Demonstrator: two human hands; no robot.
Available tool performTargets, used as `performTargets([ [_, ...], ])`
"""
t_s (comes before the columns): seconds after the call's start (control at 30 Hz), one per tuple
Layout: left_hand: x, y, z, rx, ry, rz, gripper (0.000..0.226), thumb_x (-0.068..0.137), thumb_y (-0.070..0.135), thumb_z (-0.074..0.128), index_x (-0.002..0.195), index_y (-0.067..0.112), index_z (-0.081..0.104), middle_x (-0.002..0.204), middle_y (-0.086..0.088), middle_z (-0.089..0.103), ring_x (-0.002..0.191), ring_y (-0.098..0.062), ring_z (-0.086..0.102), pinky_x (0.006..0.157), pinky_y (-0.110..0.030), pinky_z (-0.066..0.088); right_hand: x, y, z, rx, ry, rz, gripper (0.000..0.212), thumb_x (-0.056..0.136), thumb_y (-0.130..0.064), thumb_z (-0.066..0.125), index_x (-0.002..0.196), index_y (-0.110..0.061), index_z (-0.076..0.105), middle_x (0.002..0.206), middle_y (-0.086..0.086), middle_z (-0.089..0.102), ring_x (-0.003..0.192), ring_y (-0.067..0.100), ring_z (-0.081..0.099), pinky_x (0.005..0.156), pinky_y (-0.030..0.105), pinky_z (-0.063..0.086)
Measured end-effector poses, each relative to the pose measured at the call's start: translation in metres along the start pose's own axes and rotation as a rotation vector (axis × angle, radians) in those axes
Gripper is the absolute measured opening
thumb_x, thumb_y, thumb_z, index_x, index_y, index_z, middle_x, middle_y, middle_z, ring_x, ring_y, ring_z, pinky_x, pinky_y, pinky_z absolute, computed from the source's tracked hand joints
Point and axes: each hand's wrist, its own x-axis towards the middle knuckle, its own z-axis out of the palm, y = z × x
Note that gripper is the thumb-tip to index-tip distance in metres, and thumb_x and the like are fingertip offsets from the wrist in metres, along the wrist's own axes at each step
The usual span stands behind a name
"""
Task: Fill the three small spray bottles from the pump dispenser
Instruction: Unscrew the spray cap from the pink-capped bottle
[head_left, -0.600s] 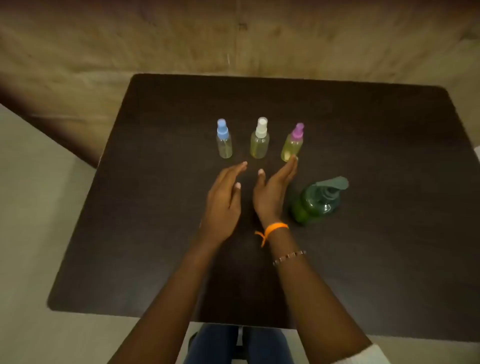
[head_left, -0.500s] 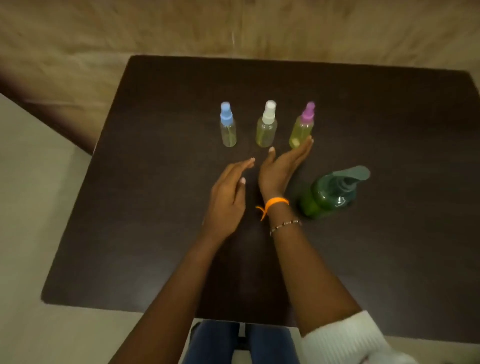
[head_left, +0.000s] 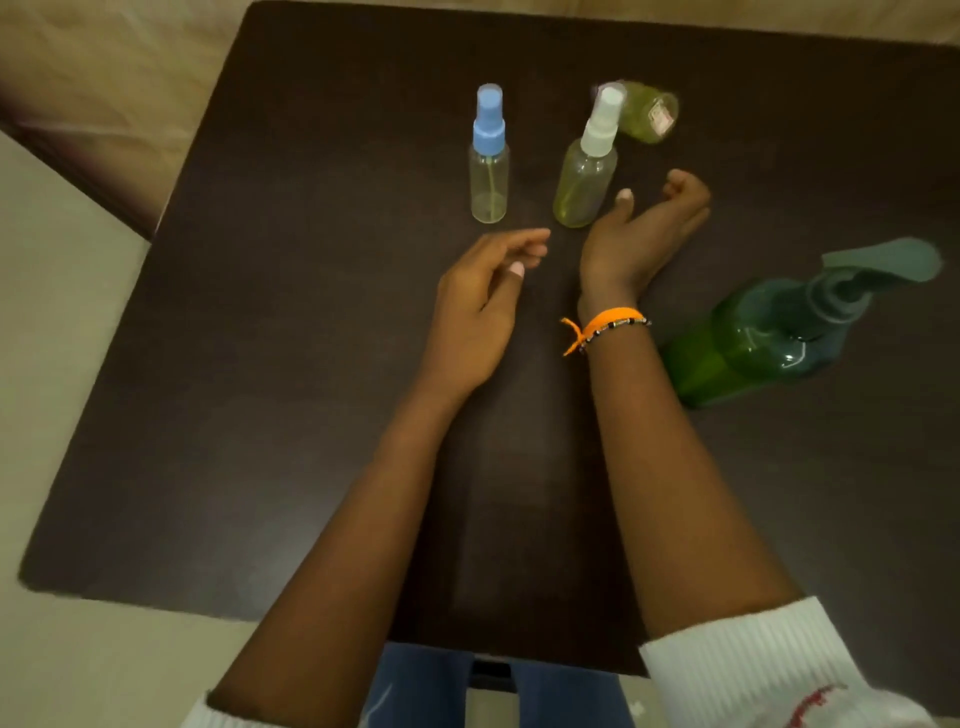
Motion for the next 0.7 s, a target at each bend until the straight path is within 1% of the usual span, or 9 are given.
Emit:
performTargets([
  [0.07,0.004,-0.008,0.007,-0.030,0.009,0.001,0.034,0.087,0.001,0.042,0.113,0.009,0.062,0.104,-0.002,0.064,0.095,-0.008,0.063,0.087,-0.025,0.050,0.000,0.003,-0.003,-0.003,-0.095,-0.039,0.049,0.072,0.010,0.063,0.118,0.008,0.047,0.120,0.023,0.047,0.112,0.037,0.048,0.097,0.030,0.032],
  [0.1,0.007,-0.012,0.010,-0.046,0.025,0.009,0.033,0.087,0.003,0.042,0.110,0.011,0.063,0.102,-0.002,0.064,0.090,-0.008,0.064,0.083,-0.026,0.051,0.002,0.003,-0.004,0.006,-0.126,-0.040,0.053,0.072,0.010,0.062,0.122,0.007,0.045,0.123,0.022,0.045,0.116,0.036,0.046,0.099,0.030,0.030],
  [0.2,0.008,-0.020,0.015,-0.097,0.100,0.010,0.029,0.089,0.006,0.041,0.101,0.013,0.066,0.094,0.000,0.065,0.081,-0.010,0.064,0.075,-0.024,0.052,0.004,0.002,-0.006,0.006,-0.209,-0.059,0.062,0.071,0.012,0.056,0.130,0.005,0.039,0.132,0.021,0.038,0.125,0.033,0.039,0.102,0.021,0.023],
  [0.27,0.008,-0.022,0.014,-0.122,0.134,0.049,0.028,0.089,0.005,0.041,0.098,0.012,0.066,0.091,0.002,0.065,0.080,-0.009,0.064,0.074,-0.021,0.052,0.008,-0.002,-0.003,0.017,-0.261,-0.093,0.065,0.071,0.011,0.053,0.134,0.002,0.037,0.137,0.019,0.034,0.128,0.031,0.036,0.104,0.023,0.024],
  [0.37,0.012,-0.023,0.014,-0.170,0.161,0.032,0.028,0.087,0.006,0.041,0.095,0.012,0.067,0.089,0.003,0.065,0.078,-0.006,0.063,0.074,-0.018,0.050,0.023,-0.005,0.013,-0.046,-0.292,-0.149,0.056,0.077,0.010,0.050,0.131,-0.003,0.047,0.138,0.019,0.036,0.127,0.030,0.037,0.102,0.024,0.025],
  [0.47,0.011,-0.024,0.015,-0.189,0.140,0.005,0.027,0.088,0.007,0.042,0.093,0.014,0.067,0.088,0.003,0.065,0.076,-0.004,0.062,0.075,-0.020,0.051,0.032,-0.002,0.027,-0.095,-0.298,-0.156,0.040,0.079,0.007,0.051,0.117,-0.003,0.059,0.124,0.018,0.052,0.117,0.030,0.047,0.094,0.025,0.031],
  [0.57,0.011,-0.027,0.013,-0.239,0.129,-0.025,0.031,0.092,-0.004,0.041,0.090,0.013,0.066,0.084,0.002,0.065,0.075,-0.002,0.061,0.073,-0.016,0.050,0.035,-0.004,0.029,-0.085,-0.226,-0.082,0.031,0.077,0.007,0.053,0.106,-0.004,0.057,0.115,0.016,0.054,0.107,0.033,0.052,0.085,0.030,0.035],
  [0.63,0.012,-0.026,0.013,-0.250,0.122,-0.029,0.033,0.092,-0.005,0.040,0.088,0.014,0.066,0.082,0.003,0.065,0.074,-0.002,0.061,0.072,-0.015,0.049,0.034,-0.007,0.026,-0.118,-0.199,-0.026,0.031,0.077,0.008,0.053,0.106,-0.004,0.052,0.117,0.015,0.053,0.108,0.033,0.050,0.086,0.033,0.035],
  [0.7,0.014,-0.026,0.014,-0.224,0.105,-0.017,0.033,0.093,-0.004,0.040,0.087,0.016,0.066,0.082,0.003,0.065,0.075,-0.003,0.060,0.073,-0.017,0.050,0.030,-0.011,0.022,-0.154,-0.196,0.032,0.032,0.079,0.005,0.055,0.110,-0.005,0.048,0.123,0.014,0.049,0.113,0.033,0.047,0.091,0.034,0.034],
])
